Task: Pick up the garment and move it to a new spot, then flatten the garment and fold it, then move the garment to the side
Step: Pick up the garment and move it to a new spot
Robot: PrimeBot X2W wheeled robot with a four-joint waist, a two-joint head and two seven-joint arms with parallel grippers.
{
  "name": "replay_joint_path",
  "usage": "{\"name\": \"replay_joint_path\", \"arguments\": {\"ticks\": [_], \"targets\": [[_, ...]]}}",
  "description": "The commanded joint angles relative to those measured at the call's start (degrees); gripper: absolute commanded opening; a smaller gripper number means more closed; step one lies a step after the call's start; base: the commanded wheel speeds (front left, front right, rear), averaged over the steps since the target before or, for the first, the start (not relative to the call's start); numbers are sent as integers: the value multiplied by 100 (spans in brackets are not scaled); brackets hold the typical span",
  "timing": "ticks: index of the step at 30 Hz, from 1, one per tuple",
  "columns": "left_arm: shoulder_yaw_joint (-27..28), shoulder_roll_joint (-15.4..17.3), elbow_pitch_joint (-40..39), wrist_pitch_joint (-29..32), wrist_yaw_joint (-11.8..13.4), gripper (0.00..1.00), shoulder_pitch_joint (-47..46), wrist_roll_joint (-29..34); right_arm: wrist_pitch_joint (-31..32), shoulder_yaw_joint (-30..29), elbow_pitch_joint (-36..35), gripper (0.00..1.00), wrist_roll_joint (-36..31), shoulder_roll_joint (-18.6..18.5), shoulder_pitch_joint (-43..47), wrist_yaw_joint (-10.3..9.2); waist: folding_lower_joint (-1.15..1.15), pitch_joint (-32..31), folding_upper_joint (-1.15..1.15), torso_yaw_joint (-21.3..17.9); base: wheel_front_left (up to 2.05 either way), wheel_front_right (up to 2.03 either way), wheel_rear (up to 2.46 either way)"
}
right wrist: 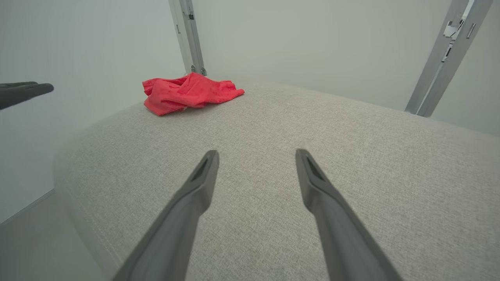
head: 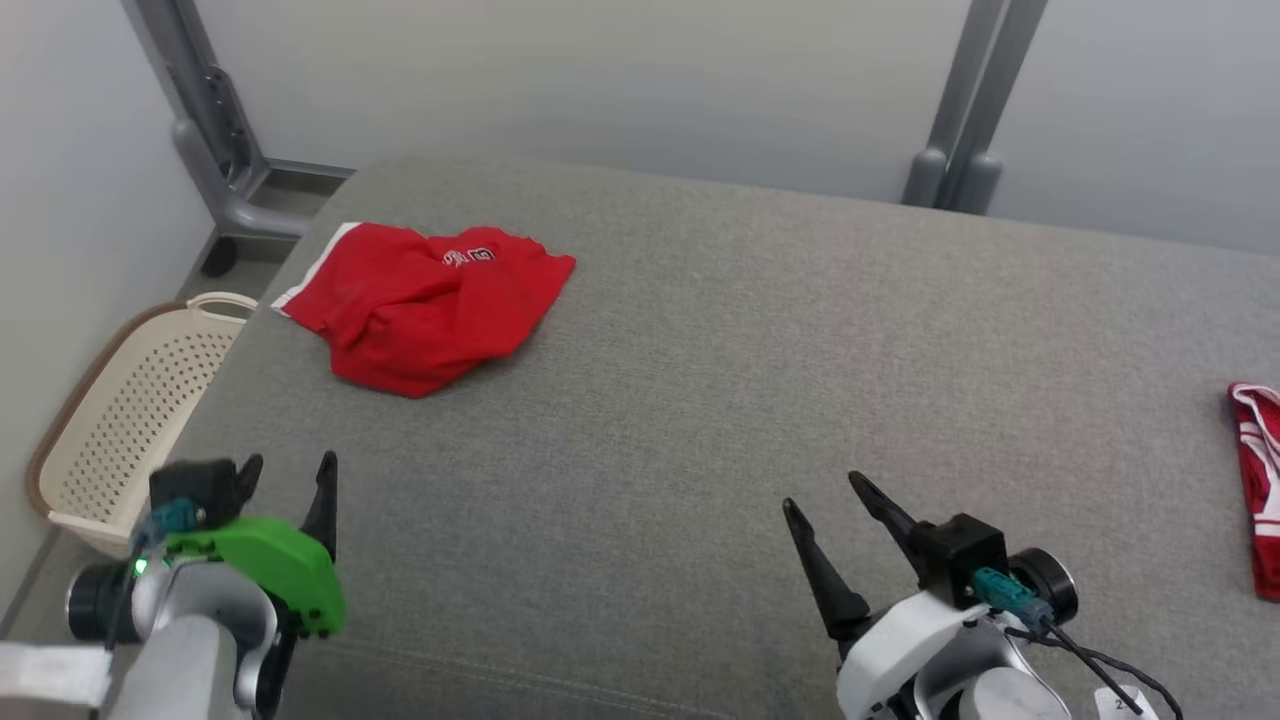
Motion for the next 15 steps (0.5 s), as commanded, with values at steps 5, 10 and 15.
{"name": "replay_joint_path", "arguments": {"ticks": [5, 10, 15], "targets": [[-92, 214, 712, 524, -81, 100, -1125, -76, 280, 263, -515, 100, -194, -19, -171, -8, 0, 849, 0, -677, 0, 0, 0], [-229, 458, 1286, 978, -131, 100, -2032, -84, 529, 465, -974, 100, -376, -17, -313, -8, 0, 1363, 0, -898, 0, 0, 0], [-448, 616, 1675, 1392, -178, 100, -2737, -257, 712, 489, -1379, 100, -573, -22, -406, -8, 0, 1807, 0, -1006, 0, 0, 0]]}}
